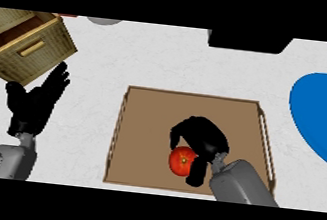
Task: Pick the tomato from the tray and place it in the plate
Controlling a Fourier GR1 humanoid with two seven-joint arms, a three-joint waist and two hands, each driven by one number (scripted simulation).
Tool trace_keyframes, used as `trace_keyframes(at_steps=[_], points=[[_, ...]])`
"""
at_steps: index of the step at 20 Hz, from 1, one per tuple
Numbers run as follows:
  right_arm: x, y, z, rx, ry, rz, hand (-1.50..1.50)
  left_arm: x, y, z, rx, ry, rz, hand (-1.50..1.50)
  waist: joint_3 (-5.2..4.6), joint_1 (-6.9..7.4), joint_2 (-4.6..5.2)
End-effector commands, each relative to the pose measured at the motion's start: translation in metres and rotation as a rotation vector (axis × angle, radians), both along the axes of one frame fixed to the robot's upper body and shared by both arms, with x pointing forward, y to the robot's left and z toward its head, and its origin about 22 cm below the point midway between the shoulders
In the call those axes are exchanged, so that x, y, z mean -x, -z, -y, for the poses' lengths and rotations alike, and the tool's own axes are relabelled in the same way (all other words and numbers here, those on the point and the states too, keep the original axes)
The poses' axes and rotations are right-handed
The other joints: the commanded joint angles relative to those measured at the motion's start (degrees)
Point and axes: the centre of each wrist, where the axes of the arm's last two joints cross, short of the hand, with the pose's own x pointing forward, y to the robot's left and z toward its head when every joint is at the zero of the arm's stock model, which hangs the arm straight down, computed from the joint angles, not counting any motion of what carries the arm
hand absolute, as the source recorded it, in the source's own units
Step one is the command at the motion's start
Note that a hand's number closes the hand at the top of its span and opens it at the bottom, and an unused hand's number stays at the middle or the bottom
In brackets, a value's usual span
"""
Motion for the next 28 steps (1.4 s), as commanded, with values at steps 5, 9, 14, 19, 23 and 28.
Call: trace_keyframes(at_steps=[5,9,14,19,23,28], points=[[0.001,0.001,-0.003,-0.077,0.051,0.066,1.50,-0.008,-0.009,-0.018,-0.012,0.015,-0.006,0.00,0.45,0.08,0.77],[-0.031,-0.024,0.018,-0.028,0.300,0.208,1.50,-0.011,-0.008,0.014,0.015,0.002,0.009,0.00,0.47,0.29,0.90],[-0.066,-0.036,0.065,0.022,0.777,0.310,1.50,-0.015,-0.009,0.007,0.013,0.002,0.015,0.00,0.46,0.28,1.49],[-0.077,-0.079,0.074,-0.008,0.968,0.697,1.50,-0.003,0.003,0.005,0.000,0.005,-0.006,0.00,0.42,0.27,0.83],[-0.089,-0.104,0.098,0.067,1.124,0.865,1.50,-0.005,-0.007,0.004,-0.016,0.008,-0.016,0.00,0.45,0.46,0.71],[-0.095,-0.096,0.119,-0.024,1.305,0.857,1.50,-0.014,-0.006,0.011,0.000,0.006,0.000,0.00,0.47,0.14,0.89]])
